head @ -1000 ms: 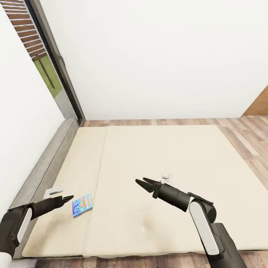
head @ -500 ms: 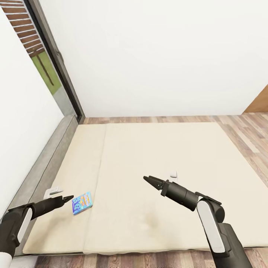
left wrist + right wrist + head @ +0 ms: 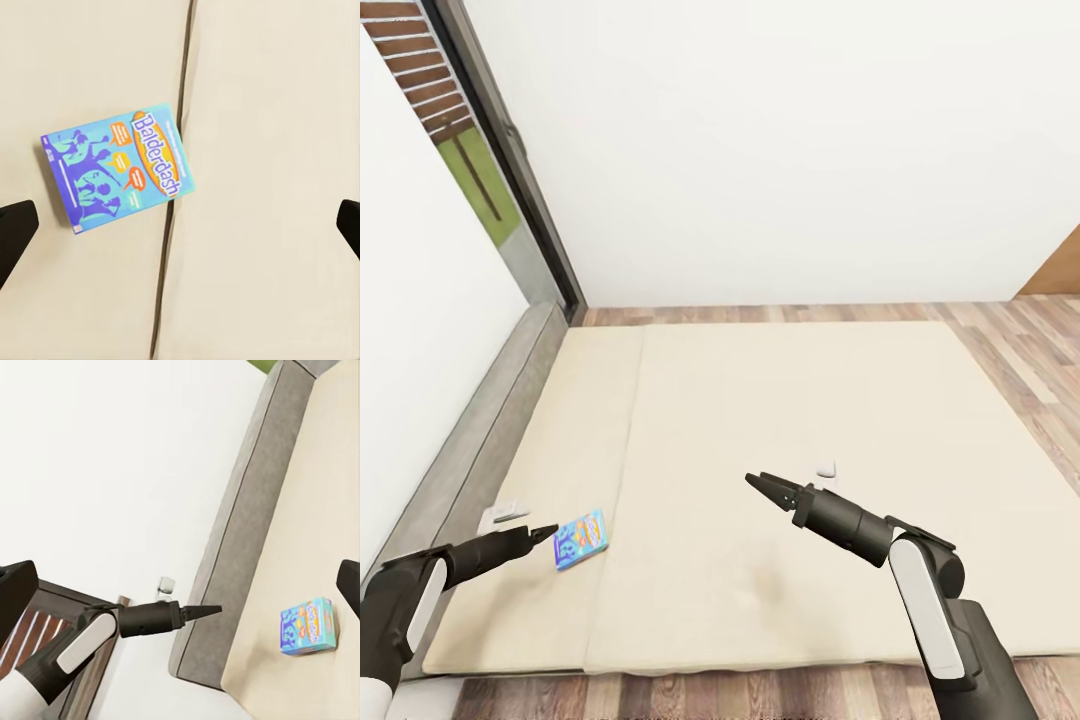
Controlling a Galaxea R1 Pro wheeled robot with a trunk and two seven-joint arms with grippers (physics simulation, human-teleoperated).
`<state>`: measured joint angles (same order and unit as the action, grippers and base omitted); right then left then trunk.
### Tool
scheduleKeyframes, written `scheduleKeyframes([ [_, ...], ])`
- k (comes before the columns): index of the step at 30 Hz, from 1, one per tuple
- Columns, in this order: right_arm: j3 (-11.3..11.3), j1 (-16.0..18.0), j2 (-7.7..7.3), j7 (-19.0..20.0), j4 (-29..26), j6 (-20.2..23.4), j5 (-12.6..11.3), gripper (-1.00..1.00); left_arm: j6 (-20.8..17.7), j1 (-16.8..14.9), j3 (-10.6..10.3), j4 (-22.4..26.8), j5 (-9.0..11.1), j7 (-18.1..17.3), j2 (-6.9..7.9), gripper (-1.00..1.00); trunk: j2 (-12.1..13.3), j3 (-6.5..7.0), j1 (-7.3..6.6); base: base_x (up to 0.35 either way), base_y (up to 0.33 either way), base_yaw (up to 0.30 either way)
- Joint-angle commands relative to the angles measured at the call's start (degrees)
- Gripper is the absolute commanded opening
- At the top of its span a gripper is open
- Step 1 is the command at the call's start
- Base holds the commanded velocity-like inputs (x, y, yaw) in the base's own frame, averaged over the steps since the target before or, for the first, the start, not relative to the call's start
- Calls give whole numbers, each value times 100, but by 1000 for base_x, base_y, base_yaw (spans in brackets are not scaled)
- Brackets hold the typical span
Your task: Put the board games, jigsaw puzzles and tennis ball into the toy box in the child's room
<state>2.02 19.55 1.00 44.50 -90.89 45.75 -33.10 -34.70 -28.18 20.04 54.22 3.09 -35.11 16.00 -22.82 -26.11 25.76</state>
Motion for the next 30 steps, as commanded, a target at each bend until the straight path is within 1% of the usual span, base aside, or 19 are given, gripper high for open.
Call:
scheduleKeyframes([
  [1, 13, 2, 5, 14, -1, 32, -3, 100, -48, -4, 9, 4, 32, -12, -1, 100, -10, -18, 3, 0, 0, 0],
  [10, 12, 0, 5, -7, 1, 25, 5, 100, -46, -4, 9, 6, 33, -27, 3, 100, -10, -102, 3, 0, 0, 38],
  [30, 7, 2, 6, -10, 15, -27, 40, 100, -45, -4, 9, 10, 33, -29, 8, 100, -10, -289, 3, 0, 0, 71],
])
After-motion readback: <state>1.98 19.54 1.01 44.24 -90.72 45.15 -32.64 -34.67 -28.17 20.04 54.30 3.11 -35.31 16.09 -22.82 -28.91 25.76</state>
